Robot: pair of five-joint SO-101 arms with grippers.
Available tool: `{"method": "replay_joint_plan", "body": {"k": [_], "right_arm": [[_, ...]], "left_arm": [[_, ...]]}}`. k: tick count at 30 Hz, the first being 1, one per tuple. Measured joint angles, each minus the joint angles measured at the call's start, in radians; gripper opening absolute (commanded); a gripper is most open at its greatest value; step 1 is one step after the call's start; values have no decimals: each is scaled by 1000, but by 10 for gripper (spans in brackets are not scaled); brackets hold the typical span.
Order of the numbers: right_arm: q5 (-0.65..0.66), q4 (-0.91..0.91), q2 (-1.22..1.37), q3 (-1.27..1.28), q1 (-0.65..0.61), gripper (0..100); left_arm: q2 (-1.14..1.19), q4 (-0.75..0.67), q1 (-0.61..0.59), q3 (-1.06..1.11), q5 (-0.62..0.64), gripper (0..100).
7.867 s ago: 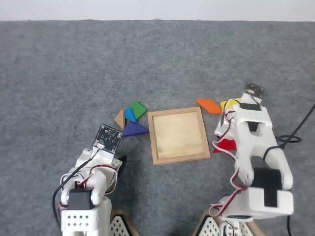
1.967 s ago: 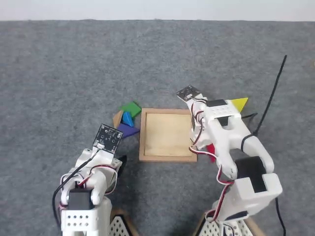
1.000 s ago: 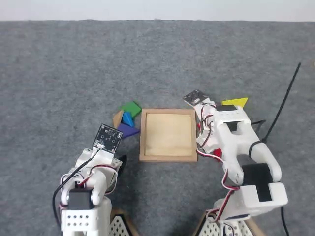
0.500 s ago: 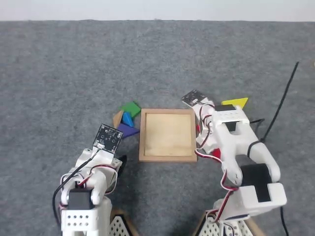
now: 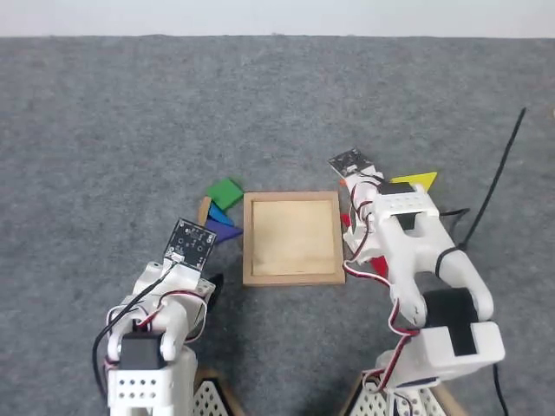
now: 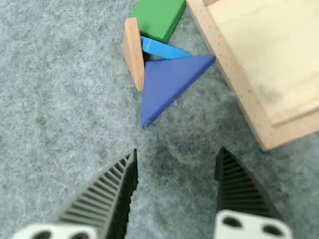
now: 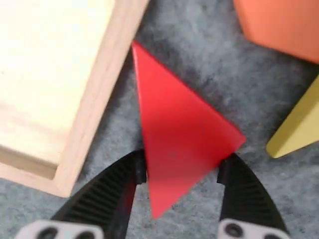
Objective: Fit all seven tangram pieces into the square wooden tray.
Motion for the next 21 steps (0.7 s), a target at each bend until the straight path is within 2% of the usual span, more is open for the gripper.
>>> {"method": "replay_joint_plan", "body": {"k": [11,16,21], "right_arm": [[2,54,-137,2,31,210],[2,54,-132,2,40,350],[0,54,-64,-34,31,368]], "left_arm": [[0,0,0,0,0,245],[0,0,0,0,0,245],[0,0,0,0,0,245]]}}
